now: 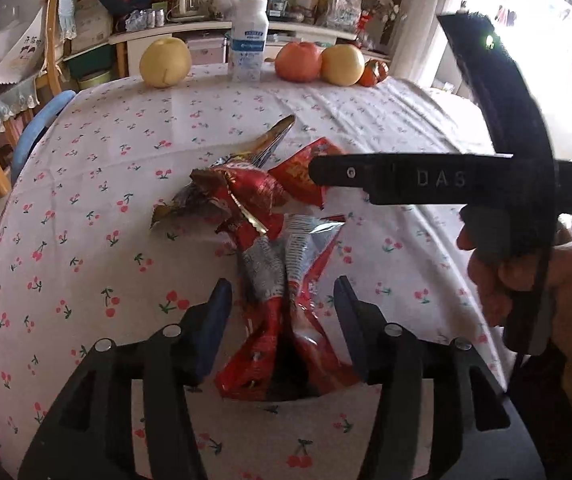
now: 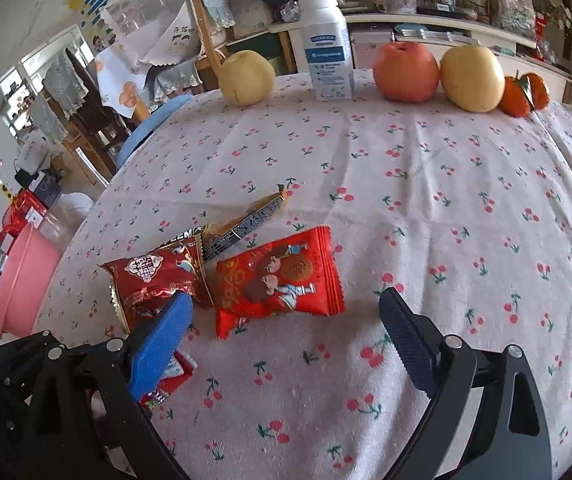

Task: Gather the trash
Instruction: 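Close left gripper on red chip bag while right grasps small red snack bag, then carry red chip bag in left and red snack bag in right to bucket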

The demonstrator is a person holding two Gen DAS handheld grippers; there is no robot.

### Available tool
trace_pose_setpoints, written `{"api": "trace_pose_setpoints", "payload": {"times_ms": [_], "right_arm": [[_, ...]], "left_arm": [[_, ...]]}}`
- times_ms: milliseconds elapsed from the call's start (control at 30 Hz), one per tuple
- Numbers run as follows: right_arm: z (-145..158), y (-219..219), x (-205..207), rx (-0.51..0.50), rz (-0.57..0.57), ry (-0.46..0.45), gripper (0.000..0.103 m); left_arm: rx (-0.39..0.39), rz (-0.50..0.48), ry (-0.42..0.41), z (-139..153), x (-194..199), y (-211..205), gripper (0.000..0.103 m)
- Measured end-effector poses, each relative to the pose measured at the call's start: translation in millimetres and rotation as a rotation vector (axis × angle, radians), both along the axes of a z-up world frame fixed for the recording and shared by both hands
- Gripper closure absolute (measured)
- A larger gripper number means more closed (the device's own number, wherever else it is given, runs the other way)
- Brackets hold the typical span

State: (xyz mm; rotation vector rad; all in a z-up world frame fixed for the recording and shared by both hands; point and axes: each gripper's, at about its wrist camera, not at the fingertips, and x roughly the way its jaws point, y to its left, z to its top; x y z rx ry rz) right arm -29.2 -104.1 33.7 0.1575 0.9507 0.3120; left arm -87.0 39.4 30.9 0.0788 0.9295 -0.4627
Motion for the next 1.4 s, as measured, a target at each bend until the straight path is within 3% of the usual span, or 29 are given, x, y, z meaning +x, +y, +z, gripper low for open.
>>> {"api": "trace_pose_setpoints", "payload": {"times_ms": [200, 300, 333, 467, 533, 767, 800, 1400], "right_arm": [[-5, 6, 10, -0.057, 0.001, -0.013, 0.01], [-4, 7, 9, -0.072, 0.003, -0.033, 0.025], [-4, 8, 9, -0.061, 0.009, -0.036, 0.034], [-4, 10, 6, -0.043, 0.032, -0.046, 0.048], [-4, 10, 4, -0.014, 0.047, -0.044, 0.062], [1, 14, -10, -0.03, 0.048, -0.095, 0.071], [2, 12, -11, -0.027, 0.041, -0.103, 0.078], [23, 2, -51, -0.017, -0.001, -0.184, 0.081]], "left_arm": [[0.059, 0.006, -0.025, -3, 2, -6, 0.051], [0.045, 0.025, -0.022, -3, 5, -2, 0.061], [0.035, 0.033, -0.017, -3, 5, 0, 0.061], [0.013, 0.054, -0.014, -3, 7, 3, 0.064], [0.005, 0.076, -0.012, -4, 8, 6, 0.064], [-0.031, 0.119, 0.009, -3, 9, 25, 0.065], [-0.036, 0.123, 0.011, -2, 9, 27, 0.065], [-0.173, 0.172, -0.051, 29, -4, 71, 0.065]]}}
